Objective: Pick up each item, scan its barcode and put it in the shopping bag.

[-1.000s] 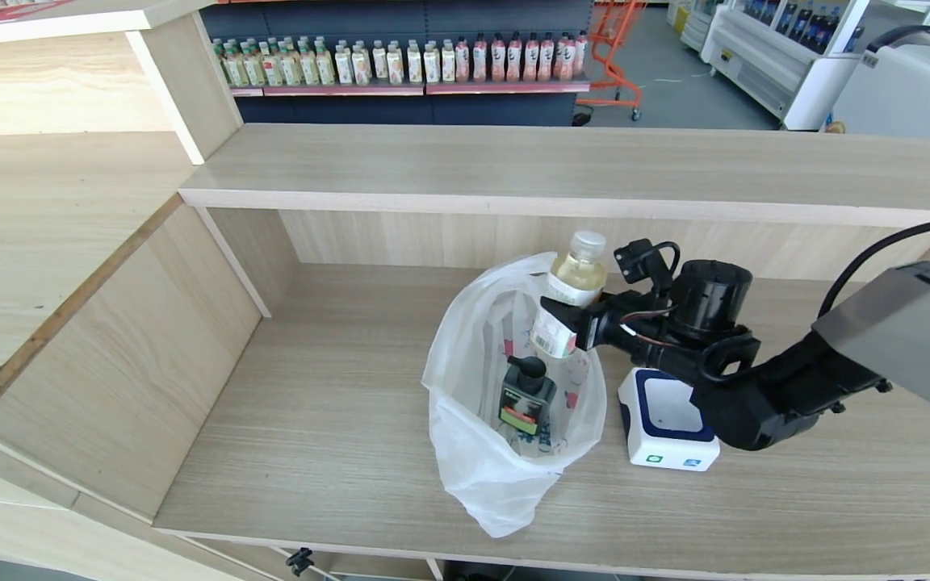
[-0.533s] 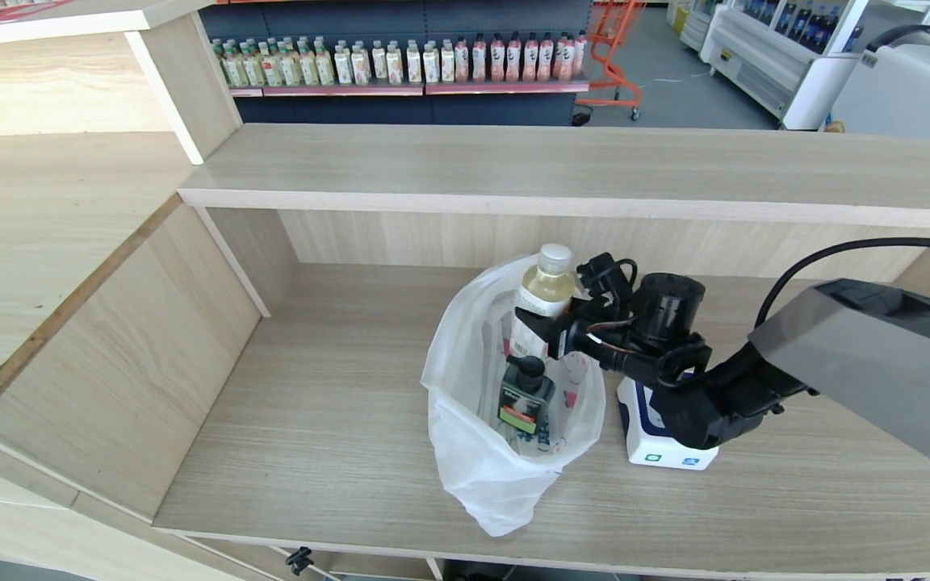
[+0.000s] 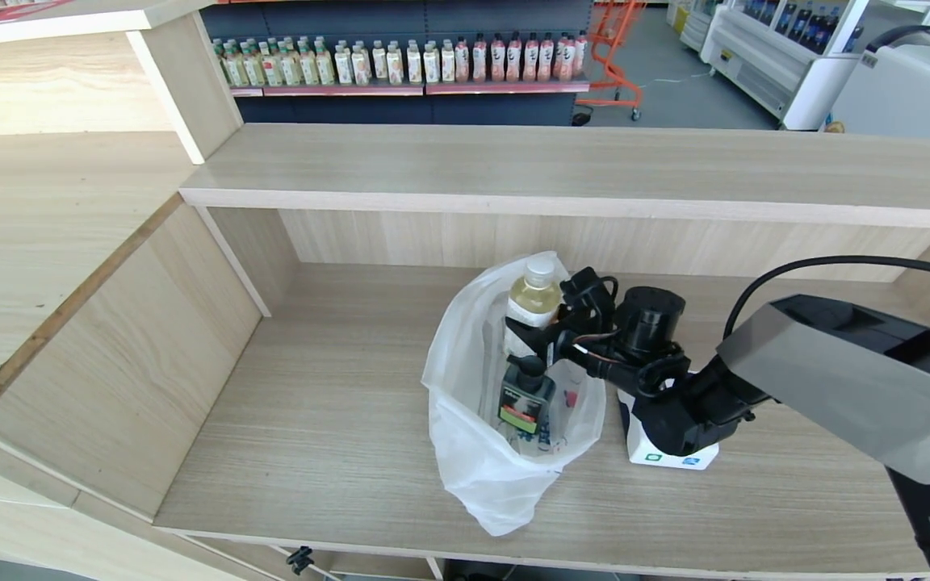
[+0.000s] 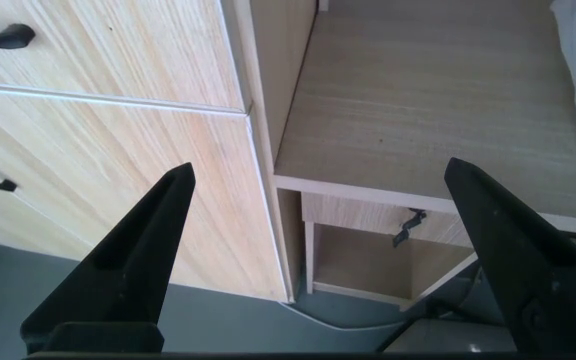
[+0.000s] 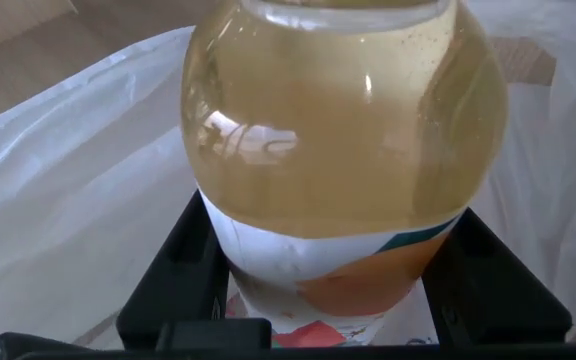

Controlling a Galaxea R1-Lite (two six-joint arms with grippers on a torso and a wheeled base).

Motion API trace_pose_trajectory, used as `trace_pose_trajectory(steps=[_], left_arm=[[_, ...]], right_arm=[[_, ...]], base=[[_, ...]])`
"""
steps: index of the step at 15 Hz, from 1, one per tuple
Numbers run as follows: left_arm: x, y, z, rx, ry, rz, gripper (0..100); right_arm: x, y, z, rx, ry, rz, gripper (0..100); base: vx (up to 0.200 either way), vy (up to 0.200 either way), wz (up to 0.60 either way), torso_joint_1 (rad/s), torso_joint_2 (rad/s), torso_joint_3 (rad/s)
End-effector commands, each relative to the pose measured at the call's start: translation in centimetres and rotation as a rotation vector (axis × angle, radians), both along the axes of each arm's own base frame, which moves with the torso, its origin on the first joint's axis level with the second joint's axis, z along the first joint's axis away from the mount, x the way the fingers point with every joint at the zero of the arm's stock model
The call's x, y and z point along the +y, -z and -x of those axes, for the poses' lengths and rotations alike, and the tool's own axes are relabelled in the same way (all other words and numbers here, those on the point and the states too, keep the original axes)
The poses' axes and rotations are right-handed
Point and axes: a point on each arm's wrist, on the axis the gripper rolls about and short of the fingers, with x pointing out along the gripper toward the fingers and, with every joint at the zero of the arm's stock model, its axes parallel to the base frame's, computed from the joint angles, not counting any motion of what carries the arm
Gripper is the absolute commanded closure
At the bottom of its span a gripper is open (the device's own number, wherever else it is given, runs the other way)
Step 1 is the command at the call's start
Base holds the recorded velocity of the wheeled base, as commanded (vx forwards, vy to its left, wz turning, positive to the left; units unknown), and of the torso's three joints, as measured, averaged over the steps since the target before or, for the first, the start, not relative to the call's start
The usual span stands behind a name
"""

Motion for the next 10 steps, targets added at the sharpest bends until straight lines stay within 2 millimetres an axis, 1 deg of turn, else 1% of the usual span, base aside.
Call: trace_pose_trajectory(steps=[1, 4, 7, 8, 10], left_arm=[[0.0, 0.0, 0.0, 0.001, -0.001, 0.0, 0], [0.0, 0.0, 0.0, 0.001, -0.001, 0.0, 0], [0.0, 0.0, 0.0, 0.001, -0.001, 0.0, 0], [0.0, 0.0, 0.0, 0.001, -0.001, 0.0, 0], [0.0, 0.0, 0.0, 0.001, -0.001, 0.0, 0]], right_arm=[[0.3, 1.0, 0.0, 0.013, -0.006, 0.01, 100], [0.2, 1.8, 0.0, -0.001, -0.003, 0.021, 100], [0.0, 2.0, 0.2, 0.004, 0.0, 0.025, 100], [-0.1, 1.5, 0.2, -0.002, 0.0, 0.016, 0], [-0.4, -1.3, 0.9, -0.02, -0.005, -0.027, 0]], base=[[0.0, 0.0, 0.0, 0.0, 0.0, 0.0], [0.0, 0.0, 0.0, 0.0, 0.0, 0.0], [0.0, 0.0, 0.0, 0.0, 0.0, 0.0], [0.0, 0.0, 0.0, 0.0, 0.0, 0.0], [0.0, 0.0, 0.0, 0.0, 0.0, 0.0]])
